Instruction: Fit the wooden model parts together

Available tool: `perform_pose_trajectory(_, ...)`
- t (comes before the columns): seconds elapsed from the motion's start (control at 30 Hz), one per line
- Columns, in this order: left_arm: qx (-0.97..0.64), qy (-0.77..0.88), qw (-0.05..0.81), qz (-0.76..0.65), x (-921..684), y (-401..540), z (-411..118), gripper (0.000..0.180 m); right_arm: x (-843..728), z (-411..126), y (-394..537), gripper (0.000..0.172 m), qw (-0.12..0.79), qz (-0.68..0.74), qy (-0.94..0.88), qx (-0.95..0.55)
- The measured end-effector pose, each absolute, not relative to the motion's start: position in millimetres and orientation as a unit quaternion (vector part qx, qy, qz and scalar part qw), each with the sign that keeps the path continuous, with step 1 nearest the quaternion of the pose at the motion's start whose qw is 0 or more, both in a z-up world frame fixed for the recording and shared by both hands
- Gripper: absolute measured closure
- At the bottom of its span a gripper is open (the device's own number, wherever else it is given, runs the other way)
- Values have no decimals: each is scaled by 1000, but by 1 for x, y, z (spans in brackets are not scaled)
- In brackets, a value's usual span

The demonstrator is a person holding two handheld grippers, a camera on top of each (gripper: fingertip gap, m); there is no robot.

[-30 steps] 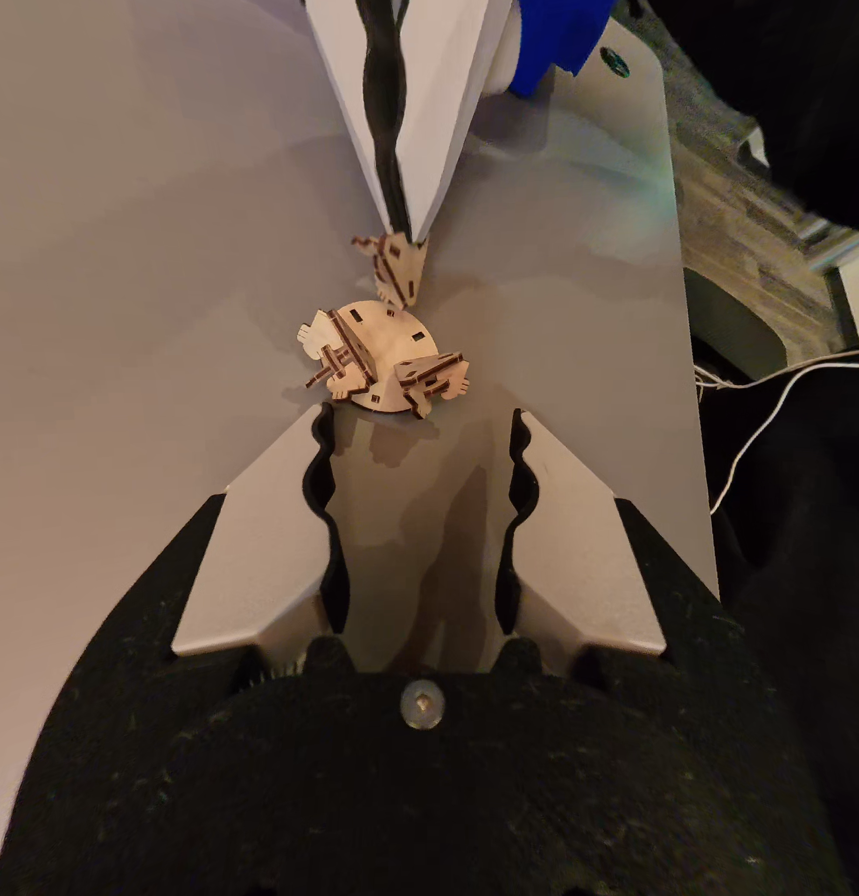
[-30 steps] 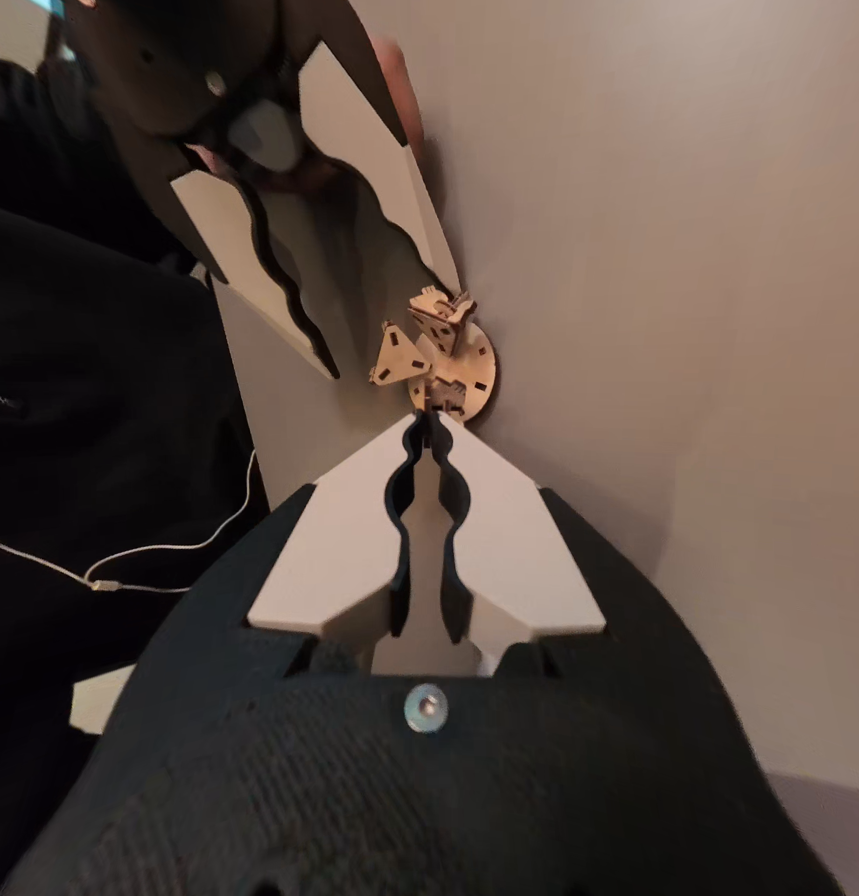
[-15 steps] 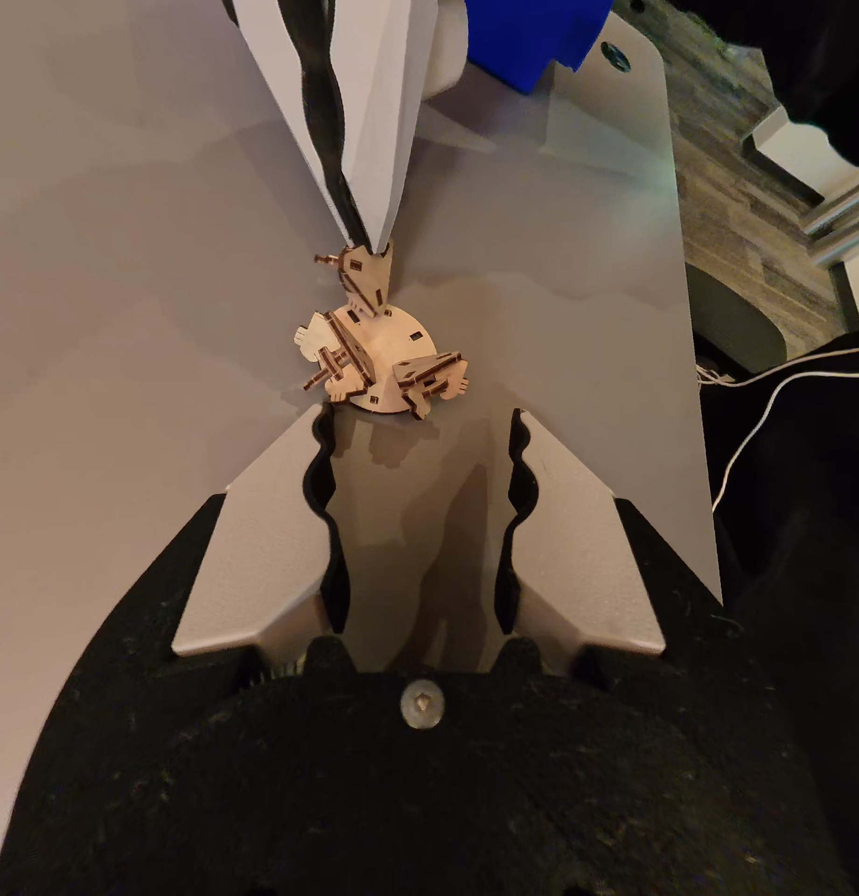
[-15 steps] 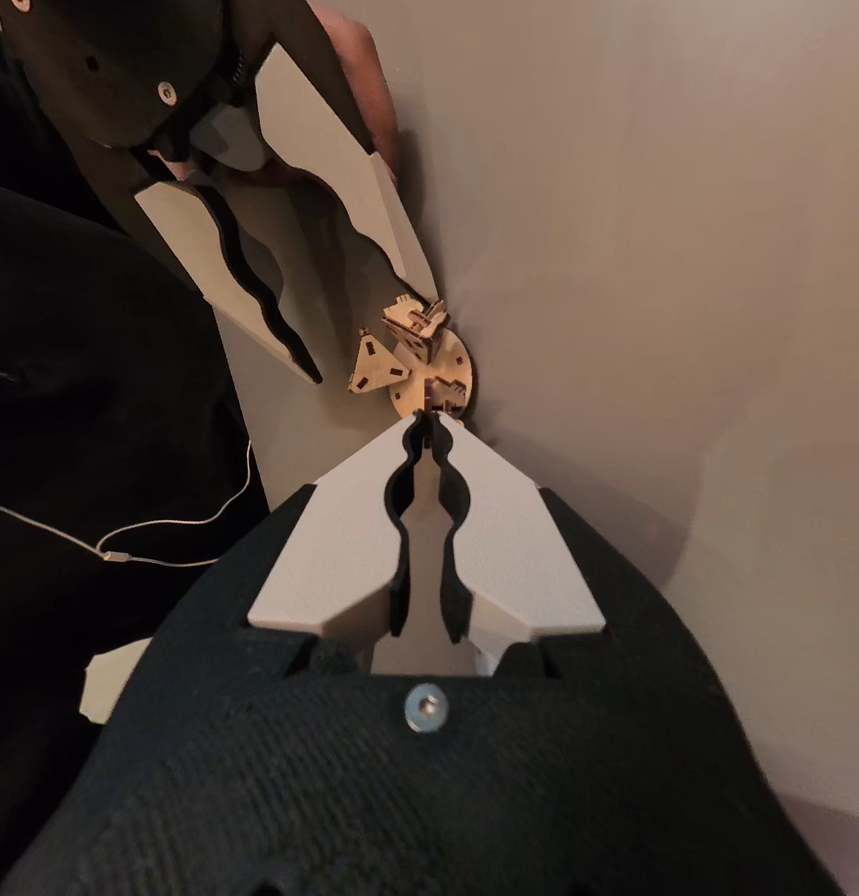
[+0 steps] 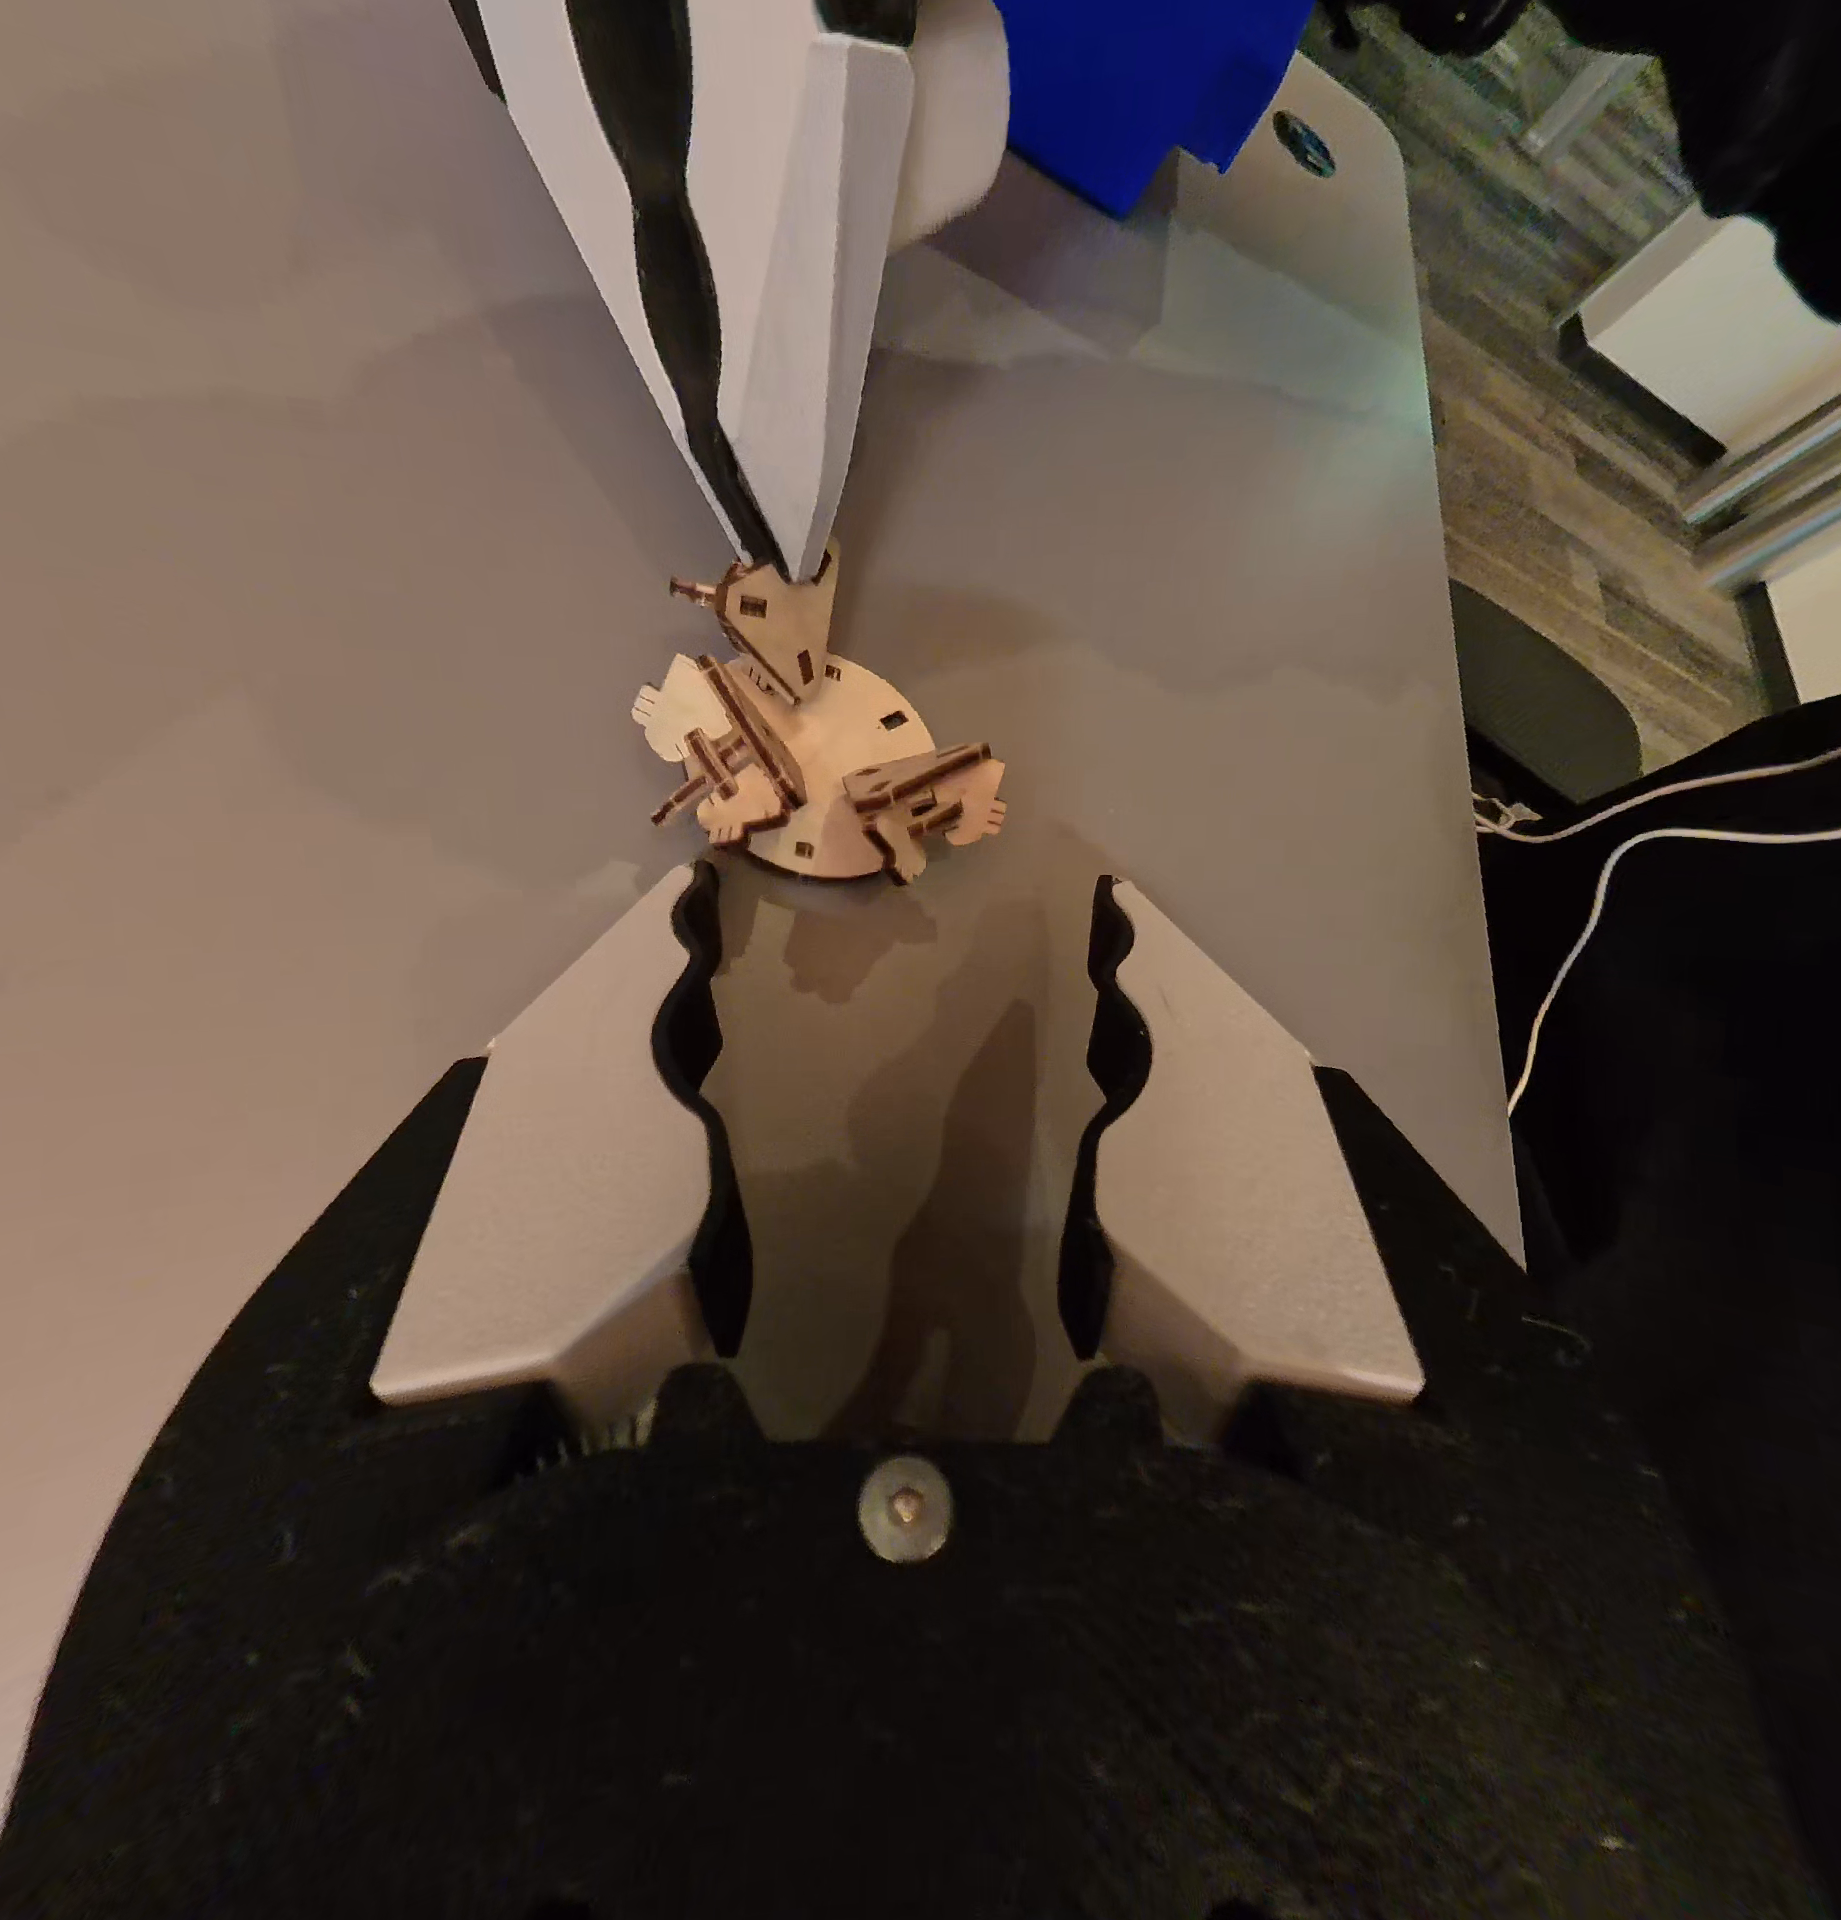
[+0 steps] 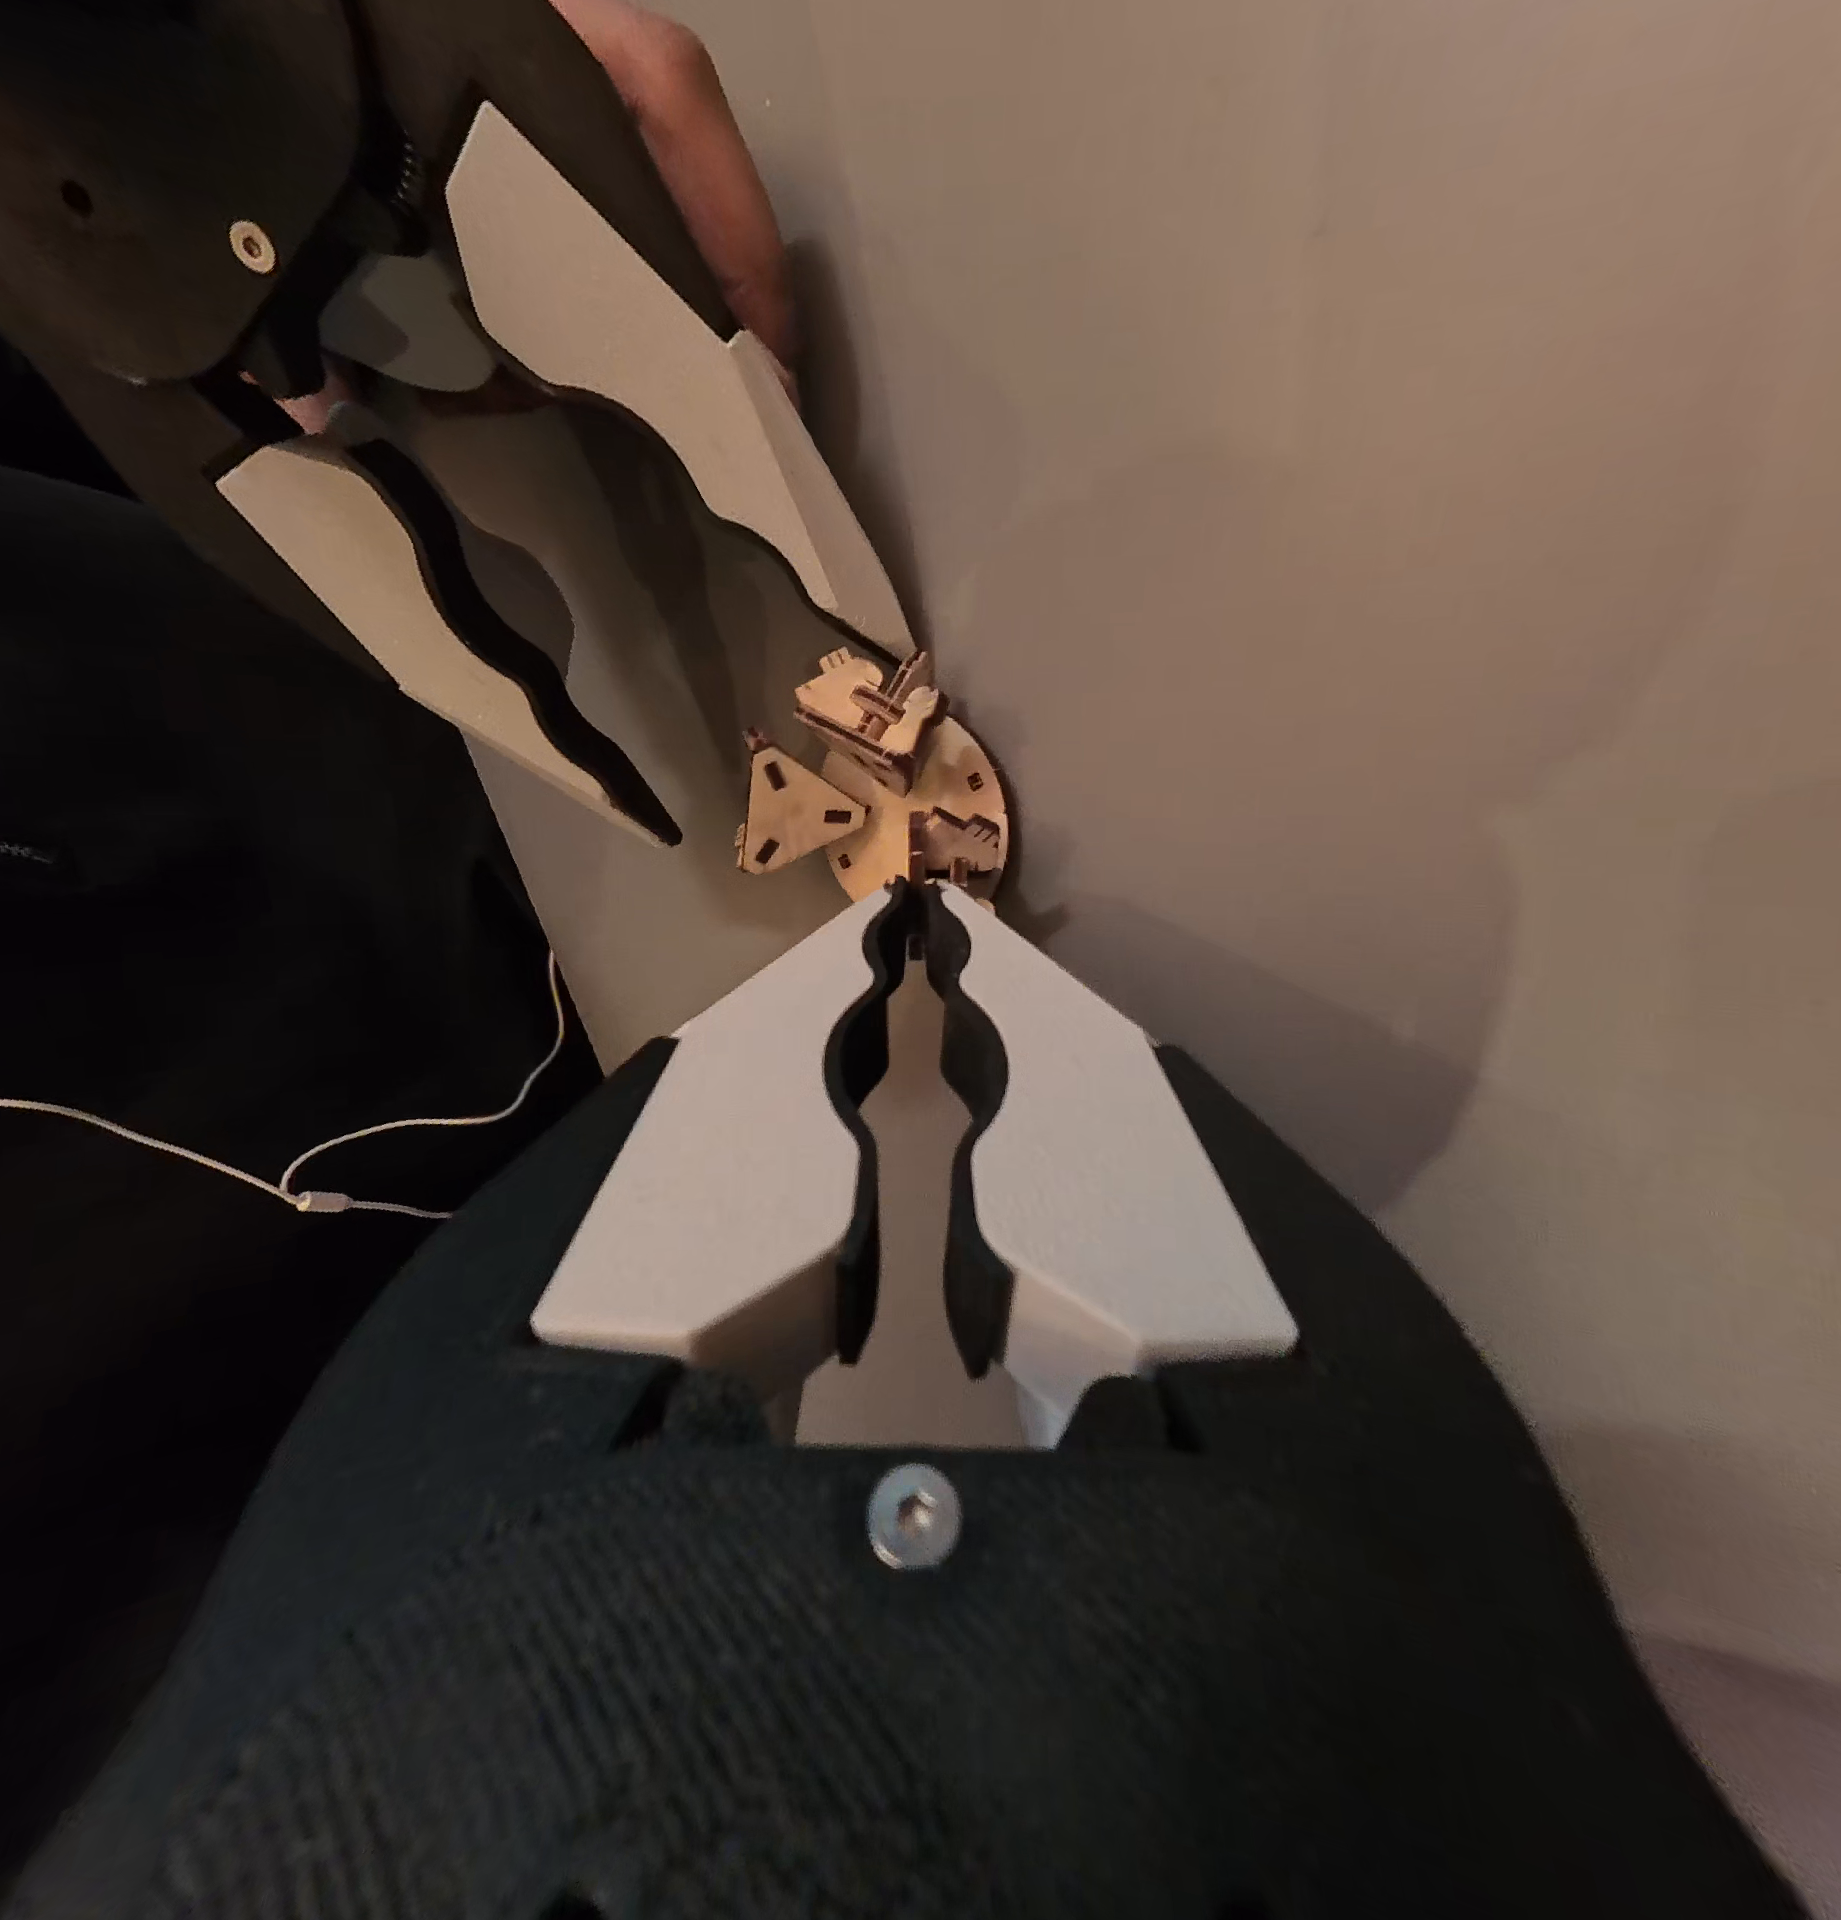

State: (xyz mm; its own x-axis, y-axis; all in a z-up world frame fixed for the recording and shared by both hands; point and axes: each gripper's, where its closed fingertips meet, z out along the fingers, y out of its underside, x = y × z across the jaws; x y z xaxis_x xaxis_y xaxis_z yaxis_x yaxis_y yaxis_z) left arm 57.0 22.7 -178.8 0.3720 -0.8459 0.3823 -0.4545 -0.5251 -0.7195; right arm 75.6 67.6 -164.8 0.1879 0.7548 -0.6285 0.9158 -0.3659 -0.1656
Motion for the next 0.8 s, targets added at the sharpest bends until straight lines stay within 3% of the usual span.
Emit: perform_pose_trajectory(0.8,-775,421,239,-407,66,9,-176,113,75,-165,65,172,148,-313,492,799)
